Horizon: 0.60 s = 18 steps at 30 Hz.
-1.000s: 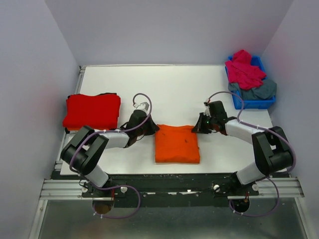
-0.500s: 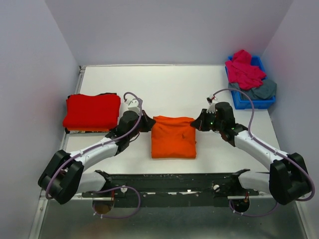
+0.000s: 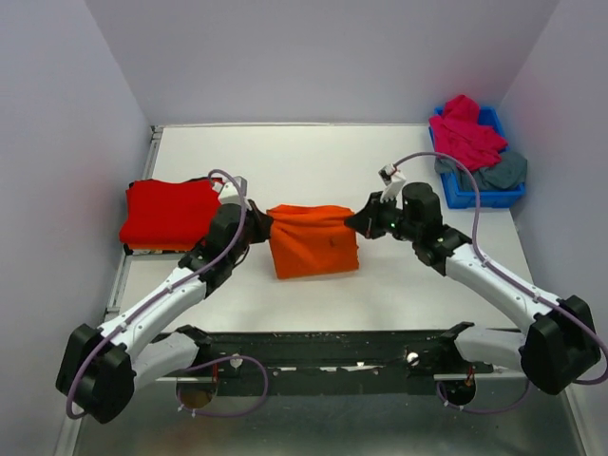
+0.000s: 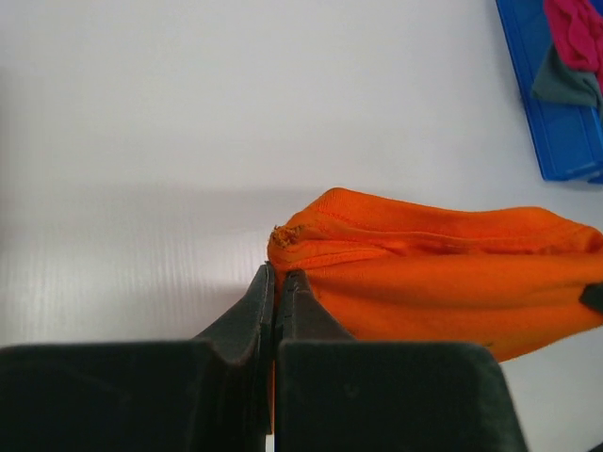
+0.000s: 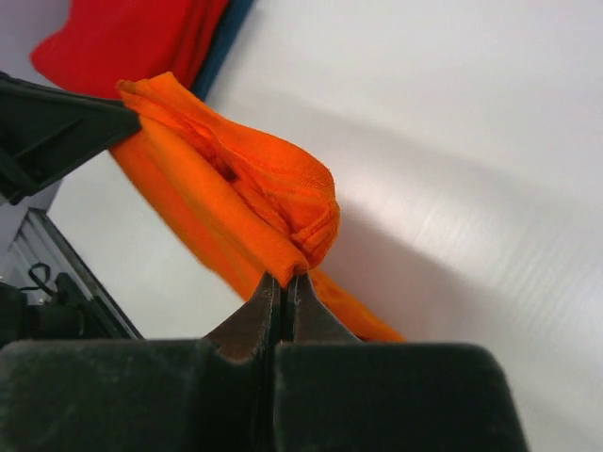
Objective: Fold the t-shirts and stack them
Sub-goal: Put the neatly folded tshirt into the corner of the board with both arms
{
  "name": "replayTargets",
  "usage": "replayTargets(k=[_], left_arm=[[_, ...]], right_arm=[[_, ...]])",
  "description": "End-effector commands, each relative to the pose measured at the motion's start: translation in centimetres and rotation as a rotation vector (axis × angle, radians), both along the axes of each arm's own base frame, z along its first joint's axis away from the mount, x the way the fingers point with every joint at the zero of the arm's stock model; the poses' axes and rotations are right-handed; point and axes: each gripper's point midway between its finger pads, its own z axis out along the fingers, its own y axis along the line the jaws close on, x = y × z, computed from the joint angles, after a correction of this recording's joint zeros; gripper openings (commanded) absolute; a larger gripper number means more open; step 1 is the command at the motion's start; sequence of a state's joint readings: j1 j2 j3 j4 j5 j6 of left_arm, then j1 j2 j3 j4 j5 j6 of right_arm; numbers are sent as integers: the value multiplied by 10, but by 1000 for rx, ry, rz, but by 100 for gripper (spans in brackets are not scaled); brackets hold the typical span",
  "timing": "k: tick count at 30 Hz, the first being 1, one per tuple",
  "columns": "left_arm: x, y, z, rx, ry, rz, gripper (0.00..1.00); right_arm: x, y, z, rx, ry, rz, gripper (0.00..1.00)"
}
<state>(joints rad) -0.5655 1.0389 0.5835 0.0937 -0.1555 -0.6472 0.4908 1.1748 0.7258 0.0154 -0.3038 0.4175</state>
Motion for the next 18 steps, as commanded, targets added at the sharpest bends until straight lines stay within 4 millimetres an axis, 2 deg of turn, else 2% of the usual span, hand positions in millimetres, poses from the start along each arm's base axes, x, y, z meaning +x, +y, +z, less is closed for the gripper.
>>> replayTargets(k=[1, 7, 11, 18], left_arm=[[13, 57, 36, 54, -30, 222, 0], [7, 138, 97, 113, -74, 546, 0], [1, 196, 125, 232, -71, 776, 0], [-7, 272, 159, 405, -21, 1030, 0]], right_arm=[[15, 34, 64, 56, -156, 45, 1], [15, 91, 113, 124, -216, 144, 1], [12, 139, 147, 169, -256, 222, 1], [11, 215, 171, 220, -257, 314, 1]])
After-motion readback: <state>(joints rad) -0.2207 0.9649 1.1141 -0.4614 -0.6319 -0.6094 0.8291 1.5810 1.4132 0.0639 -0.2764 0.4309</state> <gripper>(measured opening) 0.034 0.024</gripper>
